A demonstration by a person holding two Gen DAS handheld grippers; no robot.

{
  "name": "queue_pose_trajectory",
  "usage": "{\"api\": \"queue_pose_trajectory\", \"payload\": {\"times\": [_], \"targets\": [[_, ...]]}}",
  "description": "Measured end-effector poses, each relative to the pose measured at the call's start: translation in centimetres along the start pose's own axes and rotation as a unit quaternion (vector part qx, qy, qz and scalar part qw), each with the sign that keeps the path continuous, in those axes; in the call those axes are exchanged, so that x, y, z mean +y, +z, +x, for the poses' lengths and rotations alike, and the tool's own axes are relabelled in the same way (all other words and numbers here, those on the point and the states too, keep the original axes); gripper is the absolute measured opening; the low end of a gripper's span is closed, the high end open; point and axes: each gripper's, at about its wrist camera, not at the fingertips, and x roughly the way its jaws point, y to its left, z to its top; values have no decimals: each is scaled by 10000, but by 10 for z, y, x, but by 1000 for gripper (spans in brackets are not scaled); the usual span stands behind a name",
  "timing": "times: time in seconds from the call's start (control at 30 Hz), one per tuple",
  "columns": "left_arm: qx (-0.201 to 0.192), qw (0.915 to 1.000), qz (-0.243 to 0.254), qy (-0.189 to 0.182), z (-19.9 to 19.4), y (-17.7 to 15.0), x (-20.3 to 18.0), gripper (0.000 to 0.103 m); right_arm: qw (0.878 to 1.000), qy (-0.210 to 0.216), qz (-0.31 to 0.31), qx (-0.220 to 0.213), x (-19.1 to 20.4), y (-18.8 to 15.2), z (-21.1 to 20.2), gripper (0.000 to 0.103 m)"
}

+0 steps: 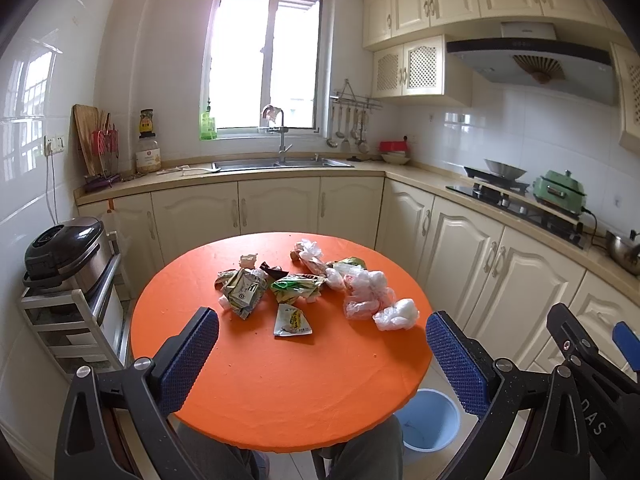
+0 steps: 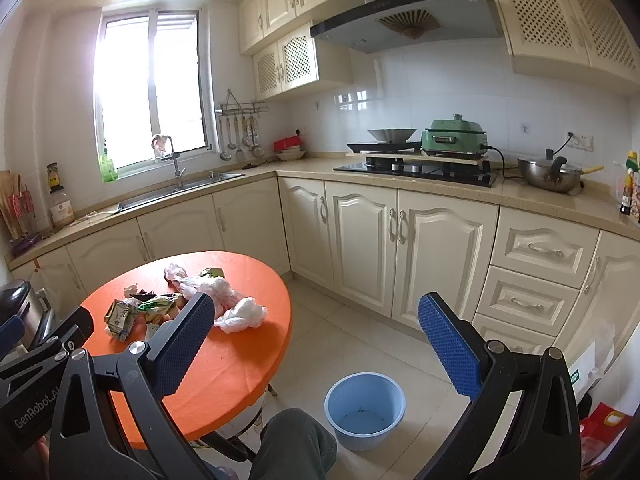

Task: Collect trash
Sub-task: 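Reach both tools over the table toward the pile of wrappers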

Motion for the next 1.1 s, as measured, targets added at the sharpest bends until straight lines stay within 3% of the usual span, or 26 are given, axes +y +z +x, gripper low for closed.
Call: {"api": "queue_pose_trajectory", "payload": {"times": [0.3,0.57,0.8,1.1], "targets": [[153,9997,-155,-70,18,11,27,102,9998,-62,-152,130,27,5,7,103],[530,9978,-398,-41,60,28,72,102,9982,-64,-413,419,72,7,31,103],[1061,9923,-633,73,110,39,118,102,9930,432,-548,954,118,0,71,103],[1733,9786,-1000,485,178,41,190,101,9753,526,-1092,1846,192,-23,146,103]]}}
